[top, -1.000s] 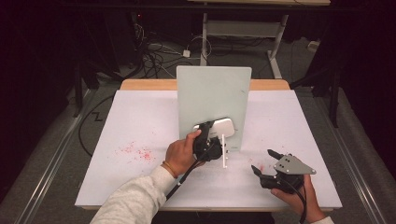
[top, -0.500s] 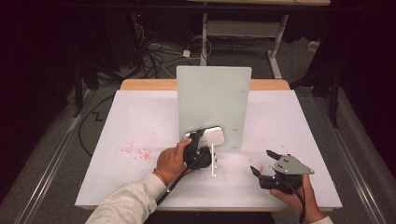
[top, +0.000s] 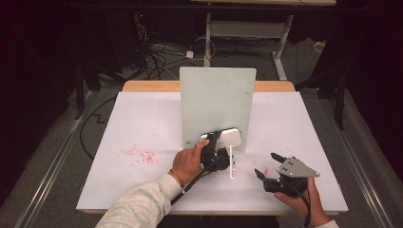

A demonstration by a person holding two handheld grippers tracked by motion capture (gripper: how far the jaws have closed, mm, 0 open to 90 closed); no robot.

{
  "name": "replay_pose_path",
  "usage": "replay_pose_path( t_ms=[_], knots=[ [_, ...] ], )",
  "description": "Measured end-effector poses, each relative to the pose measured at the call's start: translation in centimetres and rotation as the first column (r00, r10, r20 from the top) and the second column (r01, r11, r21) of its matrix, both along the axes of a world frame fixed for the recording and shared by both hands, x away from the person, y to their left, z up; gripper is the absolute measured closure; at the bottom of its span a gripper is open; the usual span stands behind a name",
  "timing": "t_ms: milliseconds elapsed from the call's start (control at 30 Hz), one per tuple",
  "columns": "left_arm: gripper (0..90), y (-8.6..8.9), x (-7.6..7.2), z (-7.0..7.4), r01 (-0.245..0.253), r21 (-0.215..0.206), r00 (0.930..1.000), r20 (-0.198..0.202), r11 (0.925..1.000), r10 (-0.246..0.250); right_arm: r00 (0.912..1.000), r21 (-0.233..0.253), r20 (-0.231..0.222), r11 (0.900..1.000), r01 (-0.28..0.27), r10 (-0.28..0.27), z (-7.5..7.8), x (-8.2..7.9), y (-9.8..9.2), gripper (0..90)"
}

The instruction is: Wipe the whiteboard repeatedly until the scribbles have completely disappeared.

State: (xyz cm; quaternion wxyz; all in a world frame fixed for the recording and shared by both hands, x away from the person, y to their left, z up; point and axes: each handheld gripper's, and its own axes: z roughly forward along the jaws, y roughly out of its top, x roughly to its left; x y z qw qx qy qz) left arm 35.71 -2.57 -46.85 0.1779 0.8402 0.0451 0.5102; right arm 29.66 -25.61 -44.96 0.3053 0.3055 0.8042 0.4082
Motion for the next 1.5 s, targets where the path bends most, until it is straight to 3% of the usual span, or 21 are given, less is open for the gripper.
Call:
replay_pose_path(
  t_ms=[100,267,467,533,600,833,967,1200,1500],
  knots=[
    [28.7,-1.3,0.0,0.0,0.013,0.000,0.9999,0.002,0.9999,-0.013,1.0000,-0.001,0.003,1.000,-0.002,0.002,0.0,0.0,-0.1,23.9],
    [28.7,-3.3,0.0,0.1,0.036,0.040,0.9993,0.007,0.9985,-0.037,1.0000,0.002,0.006,1.000,-0.001,0.001,0.1,0.0,-0.2,24.0],
    [28.8,-3.6,0.1,0.2,0.042,0.034,0.9991,-0.007,0.9985,-0.042,1.0000,0.005,0.003,1.000,0.004,-0.004,0.1,0.0,-0.3,24.0],
    [28.9,-3.1,0.2,0.7,0.035,0.036,0.9993,-0.012,0.9987,-0.035,1.0000,0.003,0.004,1.000,0.002,-0.002,0.1,0.0,-0.3,24.0],
    [28.9,-2.6,0.4,1.0,0.026,0.004,0.9995,-0.016,0.9996,-0.026,0.9999,0.000,0.011,1.000,0.002,-0.002,0.2,0.0,-0.4,24.0],
    [28.9,0.1,0.8,2.3,-0.016,-0.047,0.9996,-0.024,0.9988,0.015,1.0000,0.000,0.008,1.000,0.003,-0.003,0.2,-0.1,-0.3,24.0],
    [28.9,1.6,0.4,1.2,-0.026,-0.006,0.9996,-0.009,0.9996,0.026,1.0000,0.002,0.004,1.000,0.002,-0.002,0.2,-0.1,-0.3,24.0],
    [28.9,5.3,-0.5,-1.0,-0.033,0.052,0.9992,-0.019,0.9981,0.034,1.0000,-0.004,0.003,1.000,-0.003,0.003,0.1,-0.2,-0.1,24.0],
    [28.9,9.2,-0.9,-2.2,-0.040,0.144,0.9987,-0.026,0.9888,0.044,1.0000,-0.007,0.003,1.000,-0.006,0.006,0.0,-0.1,0.0,24.0]
  ],
)
